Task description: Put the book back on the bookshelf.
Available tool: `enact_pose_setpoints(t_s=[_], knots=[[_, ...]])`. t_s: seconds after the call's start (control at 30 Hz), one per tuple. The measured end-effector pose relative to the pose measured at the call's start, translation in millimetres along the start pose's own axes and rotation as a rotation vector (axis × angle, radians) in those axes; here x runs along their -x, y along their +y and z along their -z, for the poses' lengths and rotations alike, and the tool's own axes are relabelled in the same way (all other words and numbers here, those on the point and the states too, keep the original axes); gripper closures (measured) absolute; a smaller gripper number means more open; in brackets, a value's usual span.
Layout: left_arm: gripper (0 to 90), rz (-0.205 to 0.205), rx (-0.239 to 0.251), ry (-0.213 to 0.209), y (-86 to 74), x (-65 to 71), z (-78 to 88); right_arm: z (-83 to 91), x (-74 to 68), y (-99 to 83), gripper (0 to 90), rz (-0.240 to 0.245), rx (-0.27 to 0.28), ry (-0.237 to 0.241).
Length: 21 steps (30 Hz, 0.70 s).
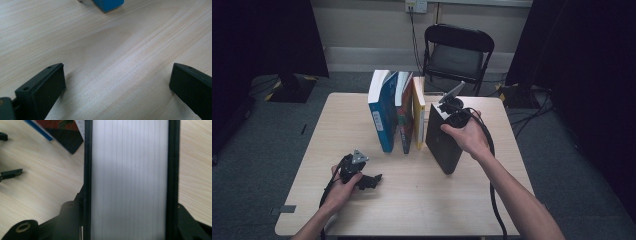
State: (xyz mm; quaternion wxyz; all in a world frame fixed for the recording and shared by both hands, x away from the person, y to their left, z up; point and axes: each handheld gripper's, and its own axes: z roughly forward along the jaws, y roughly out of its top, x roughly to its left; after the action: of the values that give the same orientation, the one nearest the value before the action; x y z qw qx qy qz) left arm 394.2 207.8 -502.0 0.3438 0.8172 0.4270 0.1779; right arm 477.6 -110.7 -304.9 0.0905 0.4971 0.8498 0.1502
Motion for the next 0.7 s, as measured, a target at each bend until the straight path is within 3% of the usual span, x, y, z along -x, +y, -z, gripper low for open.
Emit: enact_pose_setpoints(t_s=[0.27,0.7], knots=[[0.0,-0.001,-0.001,0.001,0.0,0.0,0.2,-1.6,-0.2,17.3,53.0,-0.031,0.004,-0.038],[0.1,-0.001,-0.004,-0.001,0.1,0.0,0.4,-7.8,-2.0,43.2,53.0,-0.081,-0.002,-0.059]])
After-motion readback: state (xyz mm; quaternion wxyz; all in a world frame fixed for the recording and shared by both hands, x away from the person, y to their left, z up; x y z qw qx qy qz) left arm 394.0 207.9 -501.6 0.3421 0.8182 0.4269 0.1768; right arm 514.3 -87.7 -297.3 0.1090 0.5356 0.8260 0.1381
